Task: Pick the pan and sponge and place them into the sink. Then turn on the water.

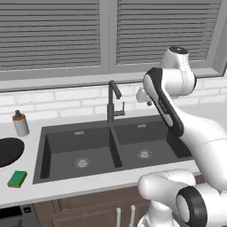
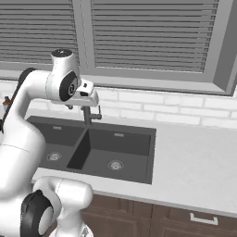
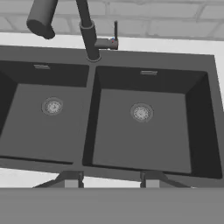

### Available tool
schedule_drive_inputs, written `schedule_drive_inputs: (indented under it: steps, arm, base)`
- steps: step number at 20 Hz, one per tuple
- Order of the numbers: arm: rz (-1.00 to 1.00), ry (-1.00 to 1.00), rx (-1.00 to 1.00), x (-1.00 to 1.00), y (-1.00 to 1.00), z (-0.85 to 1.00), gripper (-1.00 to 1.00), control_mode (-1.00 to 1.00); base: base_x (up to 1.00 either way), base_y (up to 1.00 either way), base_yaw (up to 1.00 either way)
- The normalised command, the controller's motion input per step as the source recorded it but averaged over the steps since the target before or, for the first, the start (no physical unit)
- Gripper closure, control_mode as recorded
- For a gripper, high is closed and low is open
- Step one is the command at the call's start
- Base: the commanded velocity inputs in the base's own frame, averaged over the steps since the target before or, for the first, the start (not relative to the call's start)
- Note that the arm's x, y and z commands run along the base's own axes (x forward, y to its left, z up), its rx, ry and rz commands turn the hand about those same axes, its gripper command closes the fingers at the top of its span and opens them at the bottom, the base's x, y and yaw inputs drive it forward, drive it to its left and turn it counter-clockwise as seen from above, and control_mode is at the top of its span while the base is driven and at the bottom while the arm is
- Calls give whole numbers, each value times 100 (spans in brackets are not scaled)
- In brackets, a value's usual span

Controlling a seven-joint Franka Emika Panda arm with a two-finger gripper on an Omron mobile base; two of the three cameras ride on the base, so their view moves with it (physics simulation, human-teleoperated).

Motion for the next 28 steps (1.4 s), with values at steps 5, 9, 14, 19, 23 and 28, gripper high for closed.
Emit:
schedule_drive_inputs:
  steps: [5,9,14,19,23,28]
  arm:
    - [1,0,0,-29,8,-2,-100,-100]
    - [0,-5,0,-53,40,-3,-100,-100]
    - [0,-4,0,-46,56,-5,-100,-100]
    - [0,0,0,-31,71,-7,-100,-100]
    - [0,0,0,-12,80,-20,-100,-100]
    - [0,1,0,-16,78,-30,-100,-100]
  base:
    - [0,0,0]
    - [0,0,0]
    - [0,0,0]
    - [0,0,0]
    - [0,0,0]
    - [0,0,0]
